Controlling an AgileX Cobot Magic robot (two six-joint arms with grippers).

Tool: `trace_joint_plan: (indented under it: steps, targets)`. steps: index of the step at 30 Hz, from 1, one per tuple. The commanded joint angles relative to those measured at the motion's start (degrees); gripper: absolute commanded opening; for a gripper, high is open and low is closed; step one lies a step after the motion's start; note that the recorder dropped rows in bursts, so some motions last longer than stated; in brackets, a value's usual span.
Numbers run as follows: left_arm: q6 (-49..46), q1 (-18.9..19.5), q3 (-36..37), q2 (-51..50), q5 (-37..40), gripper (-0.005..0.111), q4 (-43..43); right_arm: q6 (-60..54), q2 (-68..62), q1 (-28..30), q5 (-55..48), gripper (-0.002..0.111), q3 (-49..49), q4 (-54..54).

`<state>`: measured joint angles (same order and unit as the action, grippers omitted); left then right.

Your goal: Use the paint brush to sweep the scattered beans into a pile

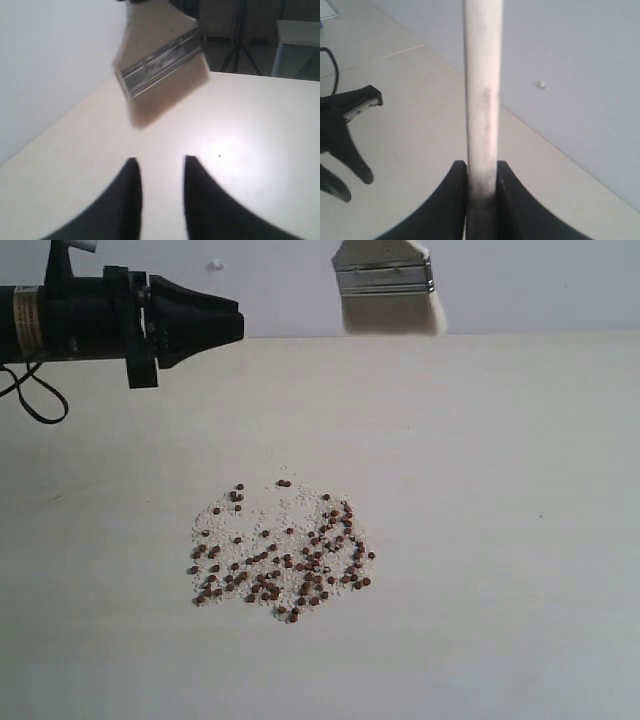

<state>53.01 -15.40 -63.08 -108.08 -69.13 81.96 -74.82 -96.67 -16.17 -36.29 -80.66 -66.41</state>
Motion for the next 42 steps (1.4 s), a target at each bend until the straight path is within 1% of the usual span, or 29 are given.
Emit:
trace_joint_plan:
  steps: [1,3,6,11,14,16,17,18,19,21,25,26,27,28,29,31,36,39,42]
  targets:
    - [4.0,2.6,0.7,0.3,-0.8,0.0,-0.2,10.1,4.8,0.2,7.6,0.0,3.4,9.6]
    - [3.8,3.4,2.2,0.7,-0.8,0.0,-0.6,12.3,6.5,0.2,10.2,0.0,5.7,11.7]
    - [0.1,4.0,6.3,2.0,-0.8,0.0,-4.6,14.0,9.7,0.2,14.6,0.0,10.5,12.5]
    - [-11.0,4.5,18.3,7.3,-0.3,0.0,-16.7,16.0,14.2,0.2,19.7,0.0,17.3,12.4]
    - [-12.6,4.4,26.4,12.6,5.7,0.0,-26.9,16.7,15.9,0.2,20.8,0.0,19.8,11.9]
    - [-14.0,4.4,31.8,17.1,10.7,0.0,-34.9,16.7,16.5,0.2,20.8,0.0,21.1,10.8]
    - [-18.0,4.4,36.4,21.4,14.6,0.0,-41.2,16.7,17.0,0.2,21.0,0.0,22.0,9.7]
    - [-20.8,4.4,39.0,23.9,16.0,0.0,-44.8,16.7,17.4,0.2,21.8,0.0,22.7,8.5]
    - [-25.2,4.4,43.4,28.7,18.0,0.0,-51.8,16.7,18.0,-0.6,24.6,0.0,24.0,7.4]
    - [-29.5,4.4,48.6,34.4,18.4,0.0,-58.4,16.6,18.8,-2.1,28.8,0.0,25.8,7.4]
    - [-33.8,4.4,58.4,45.7,16.5,0.0,-64.0,16.2,19.8,-6.7,34.3,0.0,28.2,7.4]
    - [-35.4,4.4,60.6,48.6,16.3,0.0,-66.1,16.2,19.8,-7.6,35.1,0.0,28.3,7.4]
    - [-37.9,4.4,63.1,53.9,16.3,0.0,-70.1,16.0,19.8,-9.3,35.6,0.0,28.3,7.4]
    - [-39.1,4.4,63.1,59.9,22.5,0.0,-72.7,16.0,19.8,-11.0,36.7,0.0,28.3,7.4]
    - [-39.3,4.4,63.1,62.7,23.9,0.0,-72.7,16.0,19.8,-11.6,36.9,0.0,28.3,7.4]
    - [-39.4,4.4,63.1,70.4,29.0,0.0,-72.6,16.2,19.8,-13.5,37.1,0.0,28.3,7.4]
    - [-40.7,4.6,63.1,89.0,45.7,0.0,-73.0,16.2,19.8,-16.2,38.2,0.0,28.3,7.0]
    - [-41.0,4.6,63.1,96.6,52.2,0.0,-73.9,16.0,19.8,-17.7,39.0,0.0,28.3,6.6]
    - [-40.6,4.6,63.1,104.5,60.8,0.0,-73.9,15.8,19.8,-19.1,40.7,0.0,28.3,7.1]
